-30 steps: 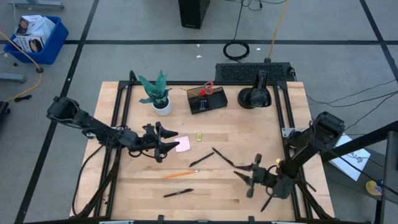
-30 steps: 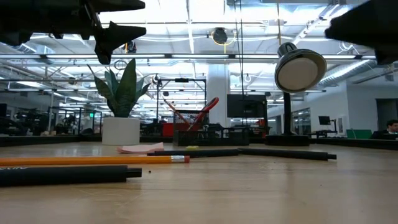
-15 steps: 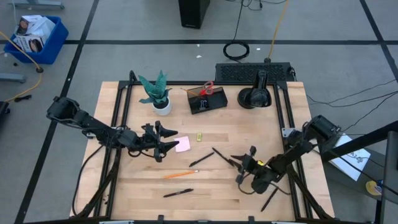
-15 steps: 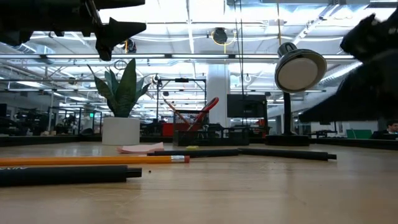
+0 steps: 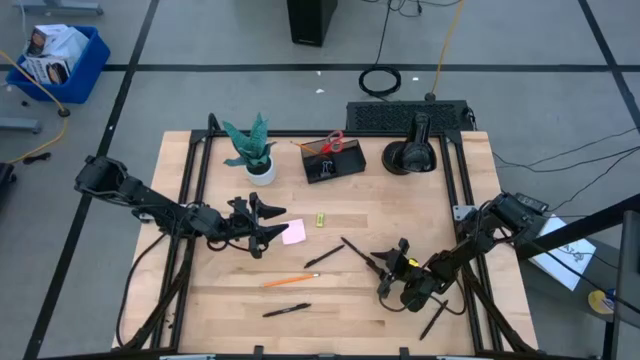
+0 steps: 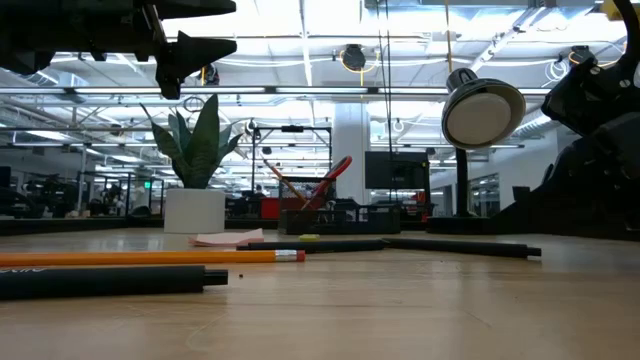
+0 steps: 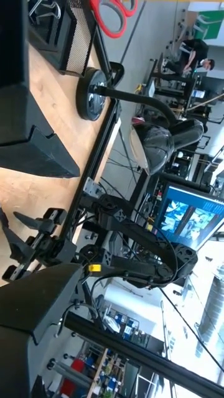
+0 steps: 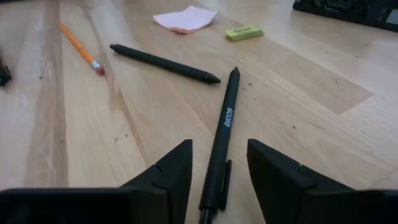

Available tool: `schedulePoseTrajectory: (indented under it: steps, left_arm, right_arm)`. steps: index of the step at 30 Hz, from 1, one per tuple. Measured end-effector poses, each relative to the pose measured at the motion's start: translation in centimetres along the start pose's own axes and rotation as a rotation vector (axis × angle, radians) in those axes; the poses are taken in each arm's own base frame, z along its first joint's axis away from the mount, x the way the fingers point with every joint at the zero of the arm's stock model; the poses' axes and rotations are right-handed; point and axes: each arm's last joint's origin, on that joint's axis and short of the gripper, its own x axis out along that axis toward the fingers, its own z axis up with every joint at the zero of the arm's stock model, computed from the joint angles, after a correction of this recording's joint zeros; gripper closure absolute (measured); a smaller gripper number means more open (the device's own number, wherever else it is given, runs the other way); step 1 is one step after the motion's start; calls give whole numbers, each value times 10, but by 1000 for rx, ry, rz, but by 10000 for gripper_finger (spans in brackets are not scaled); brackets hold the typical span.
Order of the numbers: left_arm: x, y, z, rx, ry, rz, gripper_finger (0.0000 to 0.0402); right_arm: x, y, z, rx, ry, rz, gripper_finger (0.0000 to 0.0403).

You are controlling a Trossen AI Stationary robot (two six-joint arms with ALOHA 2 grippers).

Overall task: Pick and place office supplies into organizer
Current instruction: Put the black pen into the black mesh desk organizer

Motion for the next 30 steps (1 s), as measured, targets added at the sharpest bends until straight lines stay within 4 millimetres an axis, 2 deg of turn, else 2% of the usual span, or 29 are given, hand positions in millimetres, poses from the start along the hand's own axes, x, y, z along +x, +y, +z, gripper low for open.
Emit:
schedulePoseTrajectory:
  steps: [6,10,16,21,27,30]
  left_arm:
    - [0,0,0,-1,0,0,160]
    - [0,0,0,-2,0,0,160]
    - [0,0,0,-2,0,0,160]
    - [0,0,0,-1,1,-1,160]
    - [0,0,0,1,2,0,160]
    - [0,0,0,0,2,0,160]
  right_arm:
    - [2,-3,-1,-19,32,-6,244]
    - [6,-7,-6,-13,90,-14,253]
    - [13,-7,-19,4,63,-39,266]
    - [14,-6,-19,18,61,-29,297]
    - [14,-6,-19,26,72,-18,366]
    - [14,-5,-20,18,95,-4,368]
